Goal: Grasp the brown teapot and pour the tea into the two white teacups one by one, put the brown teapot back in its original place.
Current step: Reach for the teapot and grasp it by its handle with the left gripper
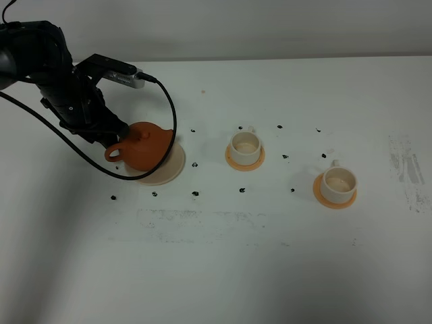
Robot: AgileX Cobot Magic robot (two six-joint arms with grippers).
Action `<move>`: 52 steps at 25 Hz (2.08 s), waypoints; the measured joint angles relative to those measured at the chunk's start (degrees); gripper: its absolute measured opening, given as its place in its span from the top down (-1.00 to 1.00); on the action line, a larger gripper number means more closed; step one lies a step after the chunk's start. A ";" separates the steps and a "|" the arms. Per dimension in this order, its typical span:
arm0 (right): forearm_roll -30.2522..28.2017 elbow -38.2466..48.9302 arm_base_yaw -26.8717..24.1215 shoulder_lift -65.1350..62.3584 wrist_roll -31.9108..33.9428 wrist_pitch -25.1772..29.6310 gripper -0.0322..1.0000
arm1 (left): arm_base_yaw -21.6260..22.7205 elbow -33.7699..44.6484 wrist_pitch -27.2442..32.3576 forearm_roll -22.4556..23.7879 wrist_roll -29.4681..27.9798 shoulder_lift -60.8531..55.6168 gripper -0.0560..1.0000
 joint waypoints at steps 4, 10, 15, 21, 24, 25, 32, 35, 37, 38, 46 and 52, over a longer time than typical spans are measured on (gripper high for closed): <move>0.00 0.00 0.00 0.00 0.00 0.00 0.50 | 0.06 0.00 0.92 0.00 -0.41 0.00 0.03; 0.00 0.00 0.00 0.00 0.00 0.00 0.50 | 0.06 0.00 1.25 -0.22 -0.94 0.00 0.03; 0.00 0.00 0.00 0.00 0.00 0.00 0.50 | 0.06 0.00 2.32 -1.56 -1.17 -0.06 0.03; 0.00 0.00 0.00 0.00 0.00 0.00 0.50 | -0.22 0.00 2.27 -2.31 -1.17 -0.28 0.03; 0.00 0.00 0.00 0.00 0.00 0.00 0.50 | -0.22 0.00 2.27 -2.85 -1.17 -0.28 0.03; 0.00 0.00 0.00 0.00 0.00 0.00 0.50 | -0.22 0.00 2.47 -2.92 -1.17 -0.28 0.03; 0.00 0.00 0.00 0.00 0.00 0.00 0.50 | -0.28 0.00 3.73 -2.66 -1.17 -0.28 0.03; 0.00 0.00 0.00 0.00 0.00 0.00 0.51 | -0.23 0.00 4.30 -2.01 -1.17 -0.28 0.03; 0.00 0.00 0.00 0.00 0.00 0.00 0.51 | -0.11 0.00 4.80 -1.60 -1.17 -0.28 0.03; 0.00 0.00 0.00 0.00 0.00 0.00 0.51 | -0.04 0.00 5.00 -1.18 -1.17 -0.28 0.03; 0.00 0.00 0.00 0.00 0.00 0.00 0.51 | 1.00 0.00 5.29 0.90 -1.17 -0.28 0.03; 0.00 0.00 0.00 0.00 0.00 0.00 0.51 | 2.12 0.00 5.72 3.03 3.13 -0.67 0.03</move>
